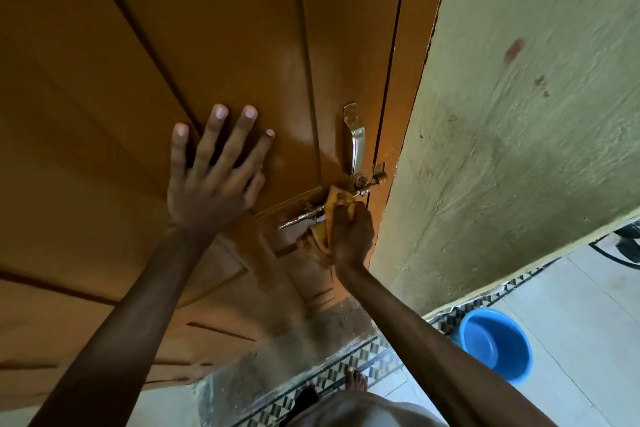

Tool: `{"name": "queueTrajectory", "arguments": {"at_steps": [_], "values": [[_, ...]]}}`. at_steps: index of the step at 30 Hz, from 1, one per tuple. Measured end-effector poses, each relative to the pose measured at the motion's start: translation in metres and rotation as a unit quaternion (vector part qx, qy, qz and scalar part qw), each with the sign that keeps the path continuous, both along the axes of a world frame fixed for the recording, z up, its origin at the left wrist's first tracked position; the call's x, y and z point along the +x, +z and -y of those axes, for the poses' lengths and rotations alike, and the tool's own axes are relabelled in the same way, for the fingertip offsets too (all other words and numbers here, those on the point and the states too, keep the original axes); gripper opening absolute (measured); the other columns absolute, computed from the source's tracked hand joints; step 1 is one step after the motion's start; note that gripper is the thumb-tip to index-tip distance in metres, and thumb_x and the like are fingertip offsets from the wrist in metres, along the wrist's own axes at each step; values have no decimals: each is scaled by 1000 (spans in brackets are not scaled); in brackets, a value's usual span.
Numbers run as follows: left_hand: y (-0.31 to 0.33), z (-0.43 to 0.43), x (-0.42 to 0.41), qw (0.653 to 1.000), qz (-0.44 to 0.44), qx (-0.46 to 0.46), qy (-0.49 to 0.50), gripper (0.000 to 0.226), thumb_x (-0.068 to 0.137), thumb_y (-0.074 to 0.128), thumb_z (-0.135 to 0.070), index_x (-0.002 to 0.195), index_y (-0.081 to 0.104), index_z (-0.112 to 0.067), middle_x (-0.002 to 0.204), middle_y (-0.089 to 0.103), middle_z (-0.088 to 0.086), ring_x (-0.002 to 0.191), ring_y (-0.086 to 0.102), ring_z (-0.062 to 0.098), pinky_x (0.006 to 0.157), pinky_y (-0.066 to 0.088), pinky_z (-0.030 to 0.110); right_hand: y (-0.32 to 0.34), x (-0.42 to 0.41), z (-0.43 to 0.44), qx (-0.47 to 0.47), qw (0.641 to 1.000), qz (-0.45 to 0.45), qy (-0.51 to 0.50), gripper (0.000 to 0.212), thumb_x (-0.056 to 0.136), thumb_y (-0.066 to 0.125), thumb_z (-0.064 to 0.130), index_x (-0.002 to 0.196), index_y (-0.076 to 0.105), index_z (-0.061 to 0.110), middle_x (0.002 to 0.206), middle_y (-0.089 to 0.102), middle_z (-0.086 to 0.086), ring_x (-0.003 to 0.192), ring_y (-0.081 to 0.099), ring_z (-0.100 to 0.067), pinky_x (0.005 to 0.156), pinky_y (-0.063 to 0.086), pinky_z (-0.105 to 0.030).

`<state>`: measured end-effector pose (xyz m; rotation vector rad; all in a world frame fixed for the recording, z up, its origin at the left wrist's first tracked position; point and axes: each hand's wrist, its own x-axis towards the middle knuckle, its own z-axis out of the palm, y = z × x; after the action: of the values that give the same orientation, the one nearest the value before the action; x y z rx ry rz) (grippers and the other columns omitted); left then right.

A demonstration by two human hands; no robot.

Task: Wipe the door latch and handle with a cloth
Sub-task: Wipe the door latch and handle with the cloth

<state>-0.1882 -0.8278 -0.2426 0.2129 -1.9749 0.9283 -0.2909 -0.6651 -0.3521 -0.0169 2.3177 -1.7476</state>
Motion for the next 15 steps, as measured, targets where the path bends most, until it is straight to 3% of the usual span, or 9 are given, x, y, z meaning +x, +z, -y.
{"name": "queueTrajectory", "arguments": {"at_steps": [3,7,9,12,15], "values": [[-1,1,1,1000,2,2,5,55,95,62,-39,147,53,-27,153,47,5,155,13,25,123,13,52,-9,17,-5,-37,993,4,115,22,91,63,38,105,61,22,115,70,-6,103,63,-21,96,49,-38],[-1,0,2,1000,8,8,9,55,95,62,-39,149,51,-28,154,45,4,155,11,24,123,11,52,-4,9,-13,-125,962,228,88,33,89,57,53,108,62,27,125,66,-5,113,62,-29,103,48,-50],[0,0,1,1000,4,8,10,55,94,64,-38,147,53,-27,154,45,4,155,10,24,124,9,51,6,11,-16,-196,941,255,108,33,93,52,50,115,62,27,122,67,-5,112,64,-28,99,51,-50],[0,0,0,1000,3,6,9,55,93,65,-37,146,55,-27,153,46,4,155,10,24,124,8,51,16,27,-8,-169,936,241,193,11,99,50,33,97,60,33,106,69,3,99,68,-21,90,56,-46],[0,0,1,1000,9,6,11,54,94,64,-37,146,54,-28,154,45,3,155,10,24,124,10,52,20,43,16,-124,936,269,189,16,94,55,42,97,64,29,109,72,-3,97,70,-23,88,58,-45]]}}
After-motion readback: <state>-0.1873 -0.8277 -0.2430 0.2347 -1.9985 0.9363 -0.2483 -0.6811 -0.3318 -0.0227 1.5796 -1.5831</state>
